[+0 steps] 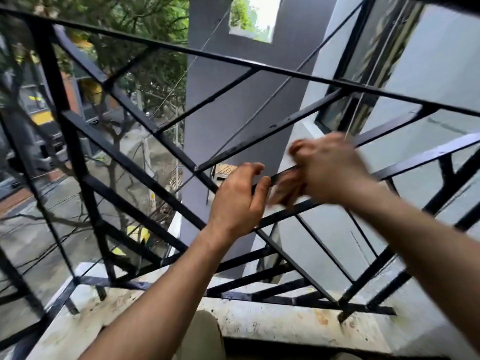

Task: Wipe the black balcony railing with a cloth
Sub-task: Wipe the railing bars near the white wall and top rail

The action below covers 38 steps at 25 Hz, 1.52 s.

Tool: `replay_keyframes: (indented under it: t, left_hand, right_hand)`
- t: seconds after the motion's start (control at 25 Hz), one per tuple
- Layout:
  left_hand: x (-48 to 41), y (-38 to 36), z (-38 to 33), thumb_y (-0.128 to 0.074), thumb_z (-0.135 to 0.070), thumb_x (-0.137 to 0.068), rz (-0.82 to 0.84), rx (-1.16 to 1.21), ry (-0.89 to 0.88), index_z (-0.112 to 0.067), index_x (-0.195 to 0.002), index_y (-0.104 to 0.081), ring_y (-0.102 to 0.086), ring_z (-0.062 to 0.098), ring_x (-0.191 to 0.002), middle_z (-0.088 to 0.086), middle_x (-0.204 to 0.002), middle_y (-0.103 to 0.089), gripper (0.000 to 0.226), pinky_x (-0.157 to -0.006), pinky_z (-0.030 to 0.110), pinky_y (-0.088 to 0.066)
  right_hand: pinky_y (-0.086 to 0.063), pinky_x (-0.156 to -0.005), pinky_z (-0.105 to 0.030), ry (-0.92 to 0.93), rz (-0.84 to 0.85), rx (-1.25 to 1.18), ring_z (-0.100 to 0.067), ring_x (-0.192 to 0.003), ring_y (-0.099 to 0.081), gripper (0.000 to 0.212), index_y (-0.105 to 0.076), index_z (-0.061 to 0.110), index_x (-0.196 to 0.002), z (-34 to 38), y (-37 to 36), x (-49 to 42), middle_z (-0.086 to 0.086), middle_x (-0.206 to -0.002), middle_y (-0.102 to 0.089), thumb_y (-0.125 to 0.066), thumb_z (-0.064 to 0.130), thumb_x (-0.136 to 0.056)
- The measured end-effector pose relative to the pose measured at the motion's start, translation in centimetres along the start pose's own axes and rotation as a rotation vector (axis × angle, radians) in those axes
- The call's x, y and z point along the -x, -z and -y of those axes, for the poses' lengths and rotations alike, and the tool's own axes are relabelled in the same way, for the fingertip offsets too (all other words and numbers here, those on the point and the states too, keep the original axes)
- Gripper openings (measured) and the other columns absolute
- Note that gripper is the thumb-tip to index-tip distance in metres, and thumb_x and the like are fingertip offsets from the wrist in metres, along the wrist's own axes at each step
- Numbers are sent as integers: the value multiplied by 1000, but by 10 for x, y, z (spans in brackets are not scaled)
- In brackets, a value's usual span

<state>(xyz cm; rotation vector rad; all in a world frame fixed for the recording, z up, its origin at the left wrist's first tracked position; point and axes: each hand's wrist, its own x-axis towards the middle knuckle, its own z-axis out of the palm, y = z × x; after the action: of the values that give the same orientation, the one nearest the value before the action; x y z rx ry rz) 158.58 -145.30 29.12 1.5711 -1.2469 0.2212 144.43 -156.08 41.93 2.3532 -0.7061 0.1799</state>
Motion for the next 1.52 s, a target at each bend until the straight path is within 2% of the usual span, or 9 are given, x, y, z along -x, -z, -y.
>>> replay_keyframes:
  t: [0.12,0.32,0.6,0.76,0.88,1.08,1.2,1.36,1.52]
  left_hand:
    - [-15,-18,-10,-20,-60,-102,146,-46,75,-19,-135,-51,-60,26,-111,5,-123,-64,61,-82,33,-42]
    - [-31,-28,-24,-8,-74,-92,160,79,73,-27,-111,-57,-65,29,-94,2,-99,-70,70,-77,45,-51]
    - [-31,-23,-20,-15,-80,-91,78,335,256,-19,-107,-60,-67,23,-92,1,-94,-71,77,-83,50,-54]
    - [-13,7,1,-35,-47,-103,-350,69,239,-16,-85,-65,-62,21,-71,-3,-74,-67,47,-63,34,-42]
    - [17,20,31,-44,-41,-102,-583,99,479,-13,-74,-58,-56,21,-63,-2,-65,-61,42,-62,37,-42]
    - [22,-8,45,-51,-43,-103,-132,648,705,-15,-103,-59,-68,15,-88,3,-99,-69,28,-85,41,-56]
    - [9,-17,50,-47,-22,-105,-166,733,758,-10,-95,-58,-73,18,-72,15,-88,-70,19,-79,45,-61]
    - [10,-24,53,-41,-22,-106,-166,712,776,-9,-99,-56,-69,14,-66,13,-82,-68,21,-82,50,-60]
    - [11,-21,49,-42,-27,-105,-157,734,794,-13,-93,-57,-70,22,-76,6,-75,-70,24,-80,50,-60]
  right_hand:
    - [-40,-104,-42,-404,51,216,-28,-113,-59,52,-69,24,-114,-50,15,2,-6,-119,-64,-56,59,-78]
    - [-26,-109,-48,-69,-37,-33,-22,-132,-44,48,-54,32,-133,10,-21,21,2,-135,-54,-53,39,-85]
    - [-36,-99,-42,-493,-64,214,-33,-112,-50,45,-66,17,-121,-32,-1,21,-13,-117,-58,-59,39,-83]
    - [-32,-113,-46,-47,-123,-278,-33,-119,-49,56,-59,14,-137,137,-48,20,-12,-123,-60,-61,31,-84]
    - [-45,-93,-44,-9,-260,-605,-32,-113,-54,54,-55,18,-140,160,-77,43,-9,-125,-60,-66,24,-88]
    - [-51,-93,-39,-504,285,-1013,-31,-111,-63,60,-39,37,-150,150,-84,63,-5,-125,-62,-53,39,-92]
    - [-51,-101,-35,-530,315,-1420,-18,-110,-65,83,-38,32,-152,172,-87,55,3,-125,-65,-53,50,-72]
    - [-52,-82,-37,-421,363,-1099,-31,-99,-67,74,-19,50,-154,166,-81,84,-3,-107,-64,-56,40,-90]
    - [-52,-68,-31,-472,363,-1134,-18,-78,-60,32,-54,36,-126,153,-77,44,0,-91,-59,-51,28,-94]
